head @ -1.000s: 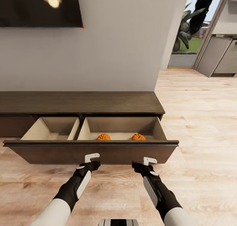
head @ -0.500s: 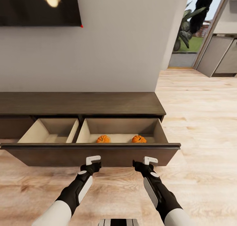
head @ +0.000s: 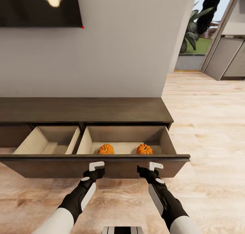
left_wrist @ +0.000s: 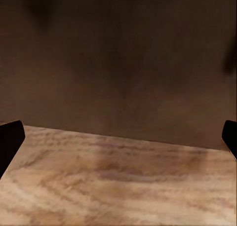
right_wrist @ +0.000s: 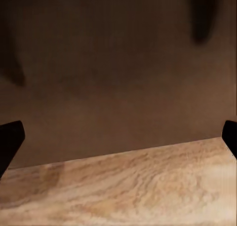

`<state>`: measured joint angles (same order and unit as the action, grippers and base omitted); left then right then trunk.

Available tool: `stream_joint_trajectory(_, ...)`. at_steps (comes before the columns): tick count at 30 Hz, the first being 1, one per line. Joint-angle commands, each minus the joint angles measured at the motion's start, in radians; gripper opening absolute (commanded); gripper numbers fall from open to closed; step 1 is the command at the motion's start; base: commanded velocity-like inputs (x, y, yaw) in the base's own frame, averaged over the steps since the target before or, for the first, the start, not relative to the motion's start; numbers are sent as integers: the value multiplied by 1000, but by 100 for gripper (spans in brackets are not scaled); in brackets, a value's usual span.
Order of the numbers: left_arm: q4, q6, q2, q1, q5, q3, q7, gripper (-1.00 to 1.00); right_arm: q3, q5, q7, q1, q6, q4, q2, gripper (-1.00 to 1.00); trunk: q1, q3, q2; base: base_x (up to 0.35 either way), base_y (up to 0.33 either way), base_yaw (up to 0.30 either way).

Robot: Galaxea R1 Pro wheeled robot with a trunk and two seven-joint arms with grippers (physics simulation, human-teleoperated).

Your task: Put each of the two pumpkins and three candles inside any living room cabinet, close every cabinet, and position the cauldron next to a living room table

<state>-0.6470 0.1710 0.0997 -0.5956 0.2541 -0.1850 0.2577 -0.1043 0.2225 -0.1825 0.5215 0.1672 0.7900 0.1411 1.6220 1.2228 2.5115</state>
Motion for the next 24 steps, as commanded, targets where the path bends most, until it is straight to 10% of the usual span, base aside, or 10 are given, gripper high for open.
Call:
stream_joint_trajectory(1,0,0,0,-1,-3,1,0,100,0,0,0,0,0,0,0,100,0,0,0,286,0,0)
stream_joint_trajectory(24,0,1,0,-1,-3,2,0,100,0,0,0,0,0,0,1,100,0,0,0,236,0,0)
